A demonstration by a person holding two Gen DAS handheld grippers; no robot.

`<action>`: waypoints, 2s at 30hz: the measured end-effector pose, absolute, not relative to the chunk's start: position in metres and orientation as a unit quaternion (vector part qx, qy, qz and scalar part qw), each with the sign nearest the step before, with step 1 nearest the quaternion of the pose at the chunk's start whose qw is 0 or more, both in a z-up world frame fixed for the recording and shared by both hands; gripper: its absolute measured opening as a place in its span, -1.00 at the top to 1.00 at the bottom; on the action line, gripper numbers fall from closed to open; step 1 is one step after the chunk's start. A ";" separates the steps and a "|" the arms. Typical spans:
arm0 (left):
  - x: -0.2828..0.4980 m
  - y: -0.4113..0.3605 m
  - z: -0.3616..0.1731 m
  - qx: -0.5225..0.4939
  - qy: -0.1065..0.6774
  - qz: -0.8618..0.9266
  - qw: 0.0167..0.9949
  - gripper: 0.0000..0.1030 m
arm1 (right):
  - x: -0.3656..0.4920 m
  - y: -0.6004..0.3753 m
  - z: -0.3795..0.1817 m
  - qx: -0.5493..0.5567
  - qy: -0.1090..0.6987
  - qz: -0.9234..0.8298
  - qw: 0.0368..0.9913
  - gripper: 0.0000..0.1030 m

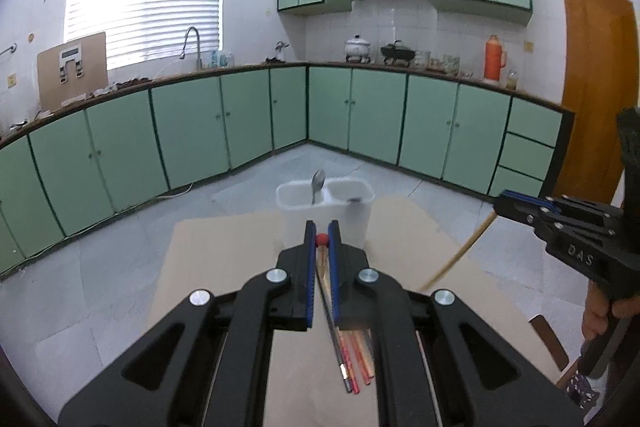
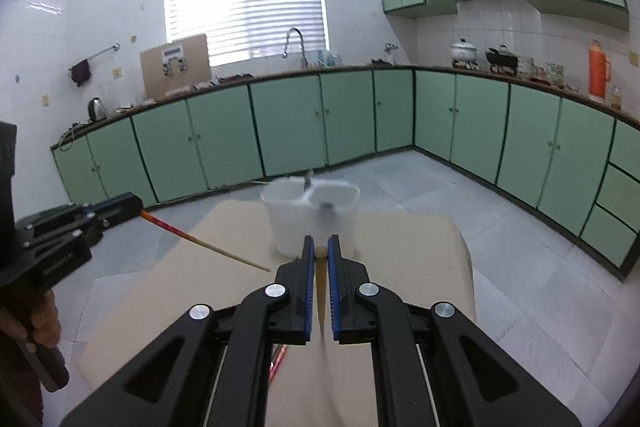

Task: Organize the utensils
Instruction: 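Lift both chopsticks and lower them into the white holder with both tools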

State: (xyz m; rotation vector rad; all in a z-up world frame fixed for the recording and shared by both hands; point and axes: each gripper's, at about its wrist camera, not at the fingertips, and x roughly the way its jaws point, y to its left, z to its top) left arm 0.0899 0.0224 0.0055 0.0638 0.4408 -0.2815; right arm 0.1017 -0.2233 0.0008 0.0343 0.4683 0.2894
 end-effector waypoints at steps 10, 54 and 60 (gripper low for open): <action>0.103 0.024 0.048 0.033 0.177 -0.142 0.973 0.90 | 0.132 -0.229 0.053 0.007 0.185 0.172 0.968 0.87; 0.227 0.040 0.069 0.007 0.174 -0.149 0.973 0.90 | 0.315 -0.202 0.038 0.007 0.140 0.138 0.980 0.87; 0.218 0.037 0.074 0.018 0.187 -0.160 0.969 0.90 | 0.312 -0.200 0.036 0.010 0.142 0.134 0.981 0.87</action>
